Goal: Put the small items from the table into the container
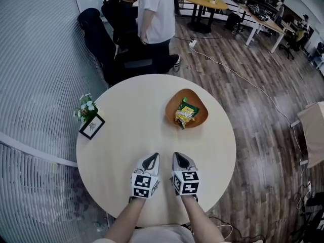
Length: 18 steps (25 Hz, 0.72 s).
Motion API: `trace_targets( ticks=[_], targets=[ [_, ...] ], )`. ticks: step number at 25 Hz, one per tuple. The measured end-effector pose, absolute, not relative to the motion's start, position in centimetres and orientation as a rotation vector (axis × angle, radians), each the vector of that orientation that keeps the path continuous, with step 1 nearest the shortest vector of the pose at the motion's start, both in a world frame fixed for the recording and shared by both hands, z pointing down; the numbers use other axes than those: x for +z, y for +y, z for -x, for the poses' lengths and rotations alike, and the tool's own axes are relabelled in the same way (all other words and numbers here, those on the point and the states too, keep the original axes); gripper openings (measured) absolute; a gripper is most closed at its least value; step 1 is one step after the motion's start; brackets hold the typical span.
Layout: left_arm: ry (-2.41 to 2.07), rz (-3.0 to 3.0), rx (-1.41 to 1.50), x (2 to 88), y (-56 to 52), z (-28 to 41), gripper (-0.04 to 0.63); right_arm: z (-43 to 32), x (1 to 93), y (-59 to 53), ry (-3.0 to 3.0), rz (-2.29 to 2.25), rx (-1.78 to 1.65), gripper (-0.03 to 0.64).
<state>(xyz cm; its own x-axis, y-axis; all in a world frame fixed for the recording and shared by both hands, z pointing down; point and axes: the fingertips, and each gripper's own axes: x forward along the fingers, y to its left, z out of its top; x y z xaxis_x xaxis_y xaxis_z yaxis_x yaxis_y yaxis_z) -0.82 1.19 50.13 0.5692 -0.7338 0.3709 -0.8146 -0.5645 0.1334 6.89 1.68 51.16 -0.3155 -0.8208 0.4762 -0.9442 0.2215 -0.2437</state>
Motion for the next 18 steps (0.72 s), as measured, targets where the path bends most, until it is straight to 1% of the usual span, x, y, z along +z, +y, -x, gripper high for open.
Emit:
trace_targets(
  ticks=[18],
  targets=[
    [-1.252, -2.596, 0.358, 42.4, 4.8, 2.8, 0.000, -6.4, 43.5, 6.3, -2.221, -1.761, 0.697, 0.000]
  ],
)
